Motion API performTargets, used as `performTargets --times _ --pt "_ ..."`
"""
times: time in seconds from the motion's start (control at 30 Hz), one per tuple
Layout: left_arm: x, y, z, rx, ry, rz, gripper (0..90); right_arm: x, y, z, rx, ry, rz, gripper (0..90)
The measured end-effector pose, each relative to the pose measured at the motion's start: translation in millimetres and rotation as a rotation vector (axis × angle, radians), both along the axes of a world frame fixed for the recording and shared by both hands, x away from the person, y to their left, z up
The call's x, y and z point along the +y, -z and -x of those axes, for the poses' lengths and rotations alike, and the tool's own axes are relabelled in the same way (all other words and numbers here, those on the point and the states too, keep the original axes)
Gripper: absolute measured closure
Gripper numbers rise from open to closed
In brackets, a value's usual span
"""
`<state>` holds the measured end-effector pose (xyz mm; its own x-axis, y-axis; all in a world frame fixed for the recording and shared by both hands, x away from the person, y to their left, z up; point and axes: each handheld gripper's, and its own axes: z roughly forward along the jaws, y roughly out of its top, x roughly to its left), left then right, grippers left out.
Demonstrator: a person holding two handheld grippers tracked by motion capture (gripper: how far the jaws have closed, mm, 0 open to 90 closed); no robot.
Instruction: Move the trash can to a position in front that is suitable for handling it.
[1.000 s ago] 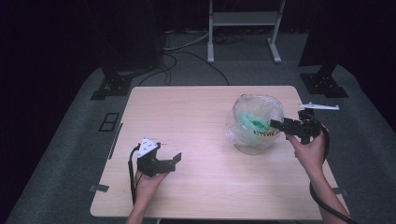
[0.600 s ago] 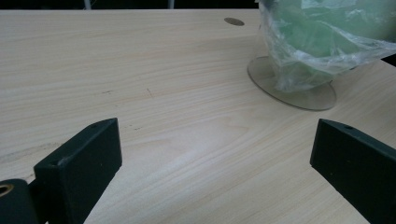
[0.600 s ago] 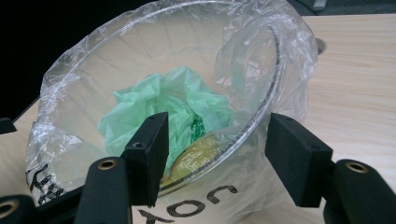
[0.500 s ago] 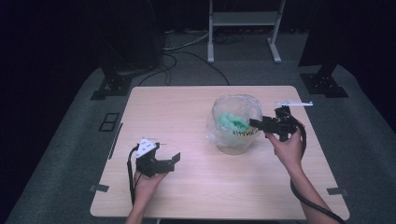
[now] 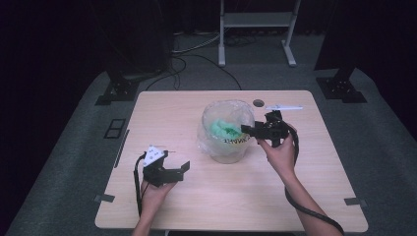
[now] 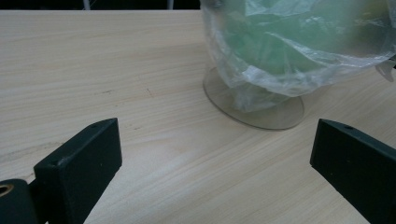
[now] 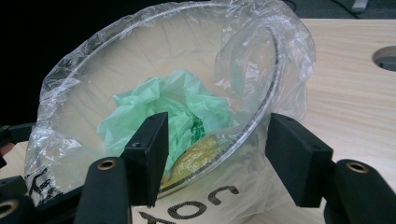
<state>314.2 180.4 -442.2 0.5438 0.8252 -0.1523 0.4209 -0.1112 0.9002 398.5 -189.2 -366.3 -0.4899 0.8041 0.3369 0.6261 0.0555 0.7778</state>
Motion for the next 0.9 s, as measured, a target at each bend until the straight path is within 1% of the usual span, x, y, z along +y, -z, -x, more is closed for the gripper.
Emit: performTargets --times 0.47,0.57,0.67,0.9 --pt "-0.9 -0.2 0.5 -0.003 0.006 -0.002 1.0 42.5 0.0 -3.2 0.014 -0.038 -0.035 37.7" --pt "-1.4 0.0 0.6 0.000 0.010 0.005 1.0 48.9 0.3 -3.3 0.018 -0.046 -0.044 37.4" --pt "-2.1 -0.7 0.8 -0.009 0.017 -0.001 1.0 54.4 1.2 -2.6 0.022 -0.058 -0.060 37.5" --pt "-1.9 -0.9 1.1 -0.009 0.017 0.002 1.0 64.1 1.9 -0.9 0.030 -0.077 -0.078 36.4"
